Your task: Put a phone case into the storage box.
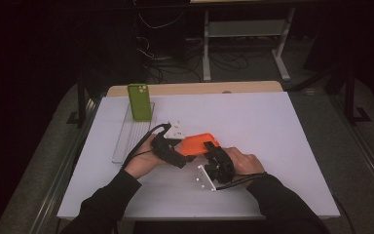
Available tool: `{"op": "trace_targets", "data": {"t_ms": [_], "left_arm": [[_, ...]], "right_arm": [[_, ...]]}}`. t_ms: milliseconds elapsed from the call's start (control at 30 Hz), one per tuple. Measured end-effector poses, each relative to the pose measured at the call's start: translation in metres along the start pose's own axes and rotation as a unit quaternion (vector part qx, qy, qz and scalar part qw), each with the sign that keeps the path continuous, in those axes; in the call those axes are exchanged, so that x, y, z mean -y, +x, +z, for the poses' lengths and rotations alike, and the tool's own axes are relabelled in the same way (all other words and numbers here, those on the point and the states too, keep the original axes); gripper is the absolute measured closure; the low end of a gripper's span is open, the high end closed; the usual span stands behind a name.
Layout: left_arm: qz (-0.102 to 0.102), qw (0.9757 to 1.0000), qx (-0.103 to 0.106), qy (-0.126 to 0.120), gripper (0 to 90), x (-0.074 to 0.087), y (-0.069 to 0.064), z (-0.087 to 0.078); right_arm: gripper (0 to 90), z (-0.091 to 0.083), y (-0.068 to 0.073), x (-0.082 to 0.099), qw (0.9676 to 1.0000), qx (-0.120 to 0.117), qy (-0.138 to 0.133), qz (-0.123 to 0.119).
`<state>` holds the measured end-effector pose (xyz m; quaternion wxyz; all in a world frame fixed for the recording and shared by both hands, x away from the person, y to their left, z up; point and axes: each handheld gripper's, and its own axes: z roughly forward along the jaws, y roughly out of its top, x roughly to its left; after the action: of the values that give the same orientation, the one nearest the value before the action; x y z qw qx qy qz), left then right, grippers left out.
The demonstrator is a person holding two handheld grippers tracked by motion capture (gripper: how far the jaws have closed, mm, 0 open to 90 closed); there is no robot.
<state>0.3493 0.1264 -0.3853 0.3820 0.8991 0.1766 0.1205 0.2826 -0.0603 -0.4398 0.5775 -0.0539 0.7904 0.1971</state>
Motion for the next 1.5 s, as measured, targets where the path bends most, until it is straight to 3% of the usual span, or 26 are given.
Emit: {"op": "trace_targets", "data": {"t_ms": [200, 500, 733, 900, 933, 967, 1033, 1133, 1200, 1233, 1367, 1500], "left_arm": [[0.001, 1.0, 0.004, 0.002, 16.7, 0.0, 0.001, 0.0], [-0.011, 0.9998, 0.002, -0.019, 13.5, 0.003, 0.003, 0.0], [-0.031, 0.9986, 0.01, -0.042, 1.5, 0.004, 0.012, -0.01], [-0.044, 0.9974, 0.01, -0.056, 0.0, 0.007, 0.016, -0.016], [-0.041, 0.9975, 0.01, -0.056, 0.0, 0.007, 0.017, -0.016], [-0.038, 0.9978, 0.01, -0.054, 0.0, 0.007, 0.017, -0.017], [-0.043, 0.9975, 0.009, -0.055, 0.0, 0.008, 0.017, -0.017], [-0.038, 0.9977, 0.007, -0.056, 0.0, 0.008, 0.019, -0.018], [-0.039, 0.9977, 0.007, -0.056, 0.0, 0.008, 0.02, -0.019], [-0.041, 0.9975, 0.006, -0.058, 0.0, 0.009, 0.02, -0.019], [-0.046, 0.9971, 0.007, -0.06, 0.0, 0.009, 0.019, -0.02], [-0.049, 0.9969, 0.006, -0.062, 0.0, 0.01, 0.02, -0.019]], "right_arm": [[76.8, -0.001, -0.001, -0.001, 1.0, -0.004, -0.008, -0.003], [78.2, -0.002, -0.002, -0.001, 1.0, 0.002, -0.005, 0.0], [78.2, -0.003, -0.004, 0.001, 1.0, 0.002, 0.004, 0.002], [78.1, -0.003, -0.006, 0.005, 0.9997, -0.002, 0.012, 0.019], [78.1, -0.005, -0.006, 0.006, 0.9993, -0.007, 0.019, 0.033], [78.1, -0.004, -0.007, 0.007, 0.9995, -0.013, 0.018, 0.023], [78.1, -0.006, -0.009, 0.01, 0.9986, -0.02, 0.024, 0.043], [78.1, -0.007, -0.013, 0.014, 0.9975, -0.024, 0.028, 0.06], [78.1, -0.006, -0.018, 0.018, 0.9981, -0.015, 0.02, 0.056], [78.1, -0.008, -0.017, 0.018, 0.9967, -0.013, 0.023, 0.076], [78.1, -0.009, -0.023, 0.024, 0.9955, -0.021, 0.027, 0.088], [78.2, -0.01, -0.029, 0.028, 0.992, -0.029, 0.029, 0.119]]}}
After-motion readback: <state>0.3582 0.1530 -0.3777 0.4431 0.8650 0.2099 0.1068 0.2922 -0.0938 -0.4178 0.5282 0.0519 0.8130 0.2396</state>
